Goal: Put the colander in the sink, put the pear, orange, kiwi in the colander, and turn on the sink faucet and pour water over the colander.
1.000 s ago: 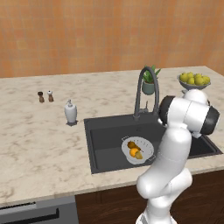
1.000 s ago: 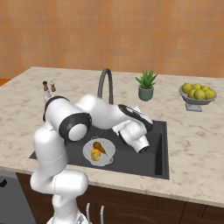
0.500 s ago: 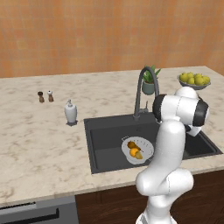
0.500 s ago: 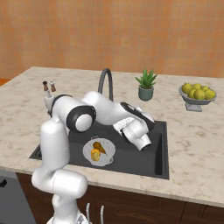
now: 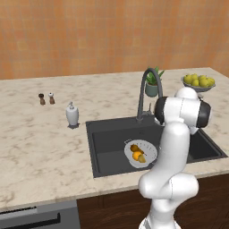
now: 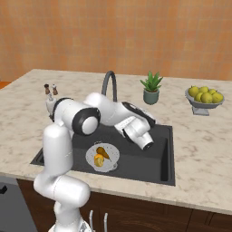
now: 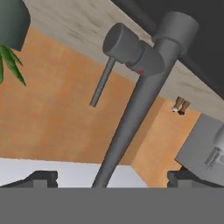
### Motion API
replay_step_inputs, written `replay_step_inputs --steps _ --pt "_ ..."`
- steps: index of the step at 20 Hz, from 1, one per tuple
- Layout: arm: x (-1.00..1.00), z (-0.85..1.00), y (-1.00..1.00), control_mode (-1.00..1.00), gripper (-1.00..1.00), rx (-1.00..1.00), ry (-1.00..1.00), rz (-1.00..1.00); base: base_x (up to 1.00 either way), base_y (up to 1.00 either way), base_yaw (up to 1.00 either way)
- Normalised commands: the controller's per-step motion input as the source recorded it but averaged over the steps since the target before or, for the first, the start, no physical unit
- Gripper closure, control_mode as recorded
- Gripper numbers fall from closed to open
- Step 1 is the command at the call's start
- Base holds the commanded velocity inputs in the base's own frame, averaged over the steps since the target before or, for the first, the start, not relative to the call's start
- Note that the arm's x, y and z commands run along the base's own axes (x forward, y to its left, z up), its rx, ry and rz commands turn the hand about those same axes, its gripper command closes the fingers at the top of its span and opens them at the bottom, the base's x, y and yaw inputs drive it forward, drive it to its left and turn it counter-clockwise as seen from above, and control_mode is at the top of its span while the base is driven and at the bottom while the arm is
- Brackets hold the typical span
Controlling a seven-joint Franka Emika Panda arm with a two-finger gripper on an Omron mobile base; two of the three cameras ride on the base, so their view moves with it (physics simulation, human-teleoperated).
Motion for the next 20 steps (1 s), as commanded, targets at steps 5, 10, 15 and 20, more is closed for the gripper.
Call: replay_step_inputs --steps 5,10,15,20 --pt "0.49 0.00 0.04 -1.00 -1.00 0.07 0.12 0.02 0.00 0.00 0.00" --pt "0.69 -0.11 0.00 -1.00 -1.00 0.04 0.17 0.02 0.00 0.00 0.00" --pt "0.68 -0.48 -0.05 -1.00 -1.00 0.02 0.14 0.01 0.00 0.00 0.00" --pt "0.55 -0.51 -0.25 -1.00 -1.00 0.11 0.02 0.00 0.00 0.00 0.00"
